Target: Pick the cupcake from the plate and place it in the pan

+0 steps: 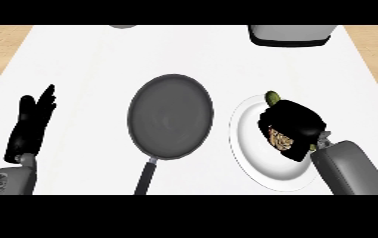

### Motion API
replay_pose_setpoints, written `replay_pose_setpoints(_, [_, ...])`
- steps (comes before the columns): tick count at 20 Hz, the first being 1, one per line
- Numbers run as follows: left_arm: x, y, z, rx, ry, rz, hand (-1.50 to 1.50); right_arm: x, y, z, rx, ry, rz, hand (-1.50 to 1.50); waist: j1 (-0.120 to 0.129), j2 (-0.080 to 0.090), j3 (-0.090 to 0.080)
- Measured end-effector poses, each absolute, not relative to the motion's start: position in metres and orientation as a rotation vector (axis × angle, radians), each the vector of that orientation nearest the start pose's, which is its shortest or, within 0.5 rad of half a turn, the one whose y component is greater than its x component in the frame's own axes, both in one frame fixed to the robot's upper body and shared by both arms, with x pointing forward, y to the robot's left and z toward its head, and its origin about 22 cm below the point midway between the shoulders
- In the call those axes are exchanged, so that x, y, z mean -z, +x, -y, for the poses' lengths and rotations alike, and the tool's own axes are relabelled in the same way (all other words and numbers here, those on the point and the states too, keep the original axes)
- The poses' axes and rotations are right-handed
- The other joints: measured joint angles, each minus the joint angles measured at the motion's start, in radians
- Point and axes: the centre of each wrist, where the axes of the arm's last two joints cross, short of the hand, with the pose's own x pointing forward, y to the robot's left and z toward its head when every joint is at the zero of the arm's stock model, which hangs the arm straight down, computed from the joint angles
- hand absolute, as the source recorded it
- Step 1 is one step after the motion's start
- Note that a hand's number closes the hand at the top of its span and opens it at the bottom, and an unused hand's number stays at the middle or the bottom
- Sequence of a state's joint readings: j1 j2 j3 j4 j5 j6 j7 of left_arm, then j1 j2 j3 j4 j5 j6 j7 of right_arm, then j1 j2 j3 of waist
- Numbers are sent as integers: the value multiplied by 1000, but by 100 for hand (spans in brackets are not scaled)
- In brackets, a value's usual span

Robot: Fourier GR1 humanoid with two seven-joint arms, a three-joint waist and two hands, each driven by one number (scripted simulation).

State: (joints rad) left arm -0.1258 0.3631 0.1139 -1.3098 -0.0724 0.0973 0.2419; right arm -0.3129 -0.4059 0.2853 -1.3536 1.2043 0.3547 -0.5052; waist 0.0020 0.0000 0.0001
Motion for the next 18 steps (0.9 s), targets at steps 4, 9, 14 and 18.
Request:
replay_pose_setpoints(4, [-8,265,-350,83,499,1194,0,-29,295,258,-1816,-578,1291,150,-9,-4,-1])
replay_pose_setpoints(9, [-7,261,-356,75,508,1191,0,-22,265,276,-1564,-736,1173,150,-26,-12,-5])
replay_pose_setpoints(14, [-10,261,-353,77,506,1191,0,-43,238,285,-1381,-810,1239,150,-24,-7,-2])
replay_pose_setpoints(18, [-13,263,-356,76,508,1192,0,-71,227,275,-1243,-875,1493,150,-26,-7,-1])
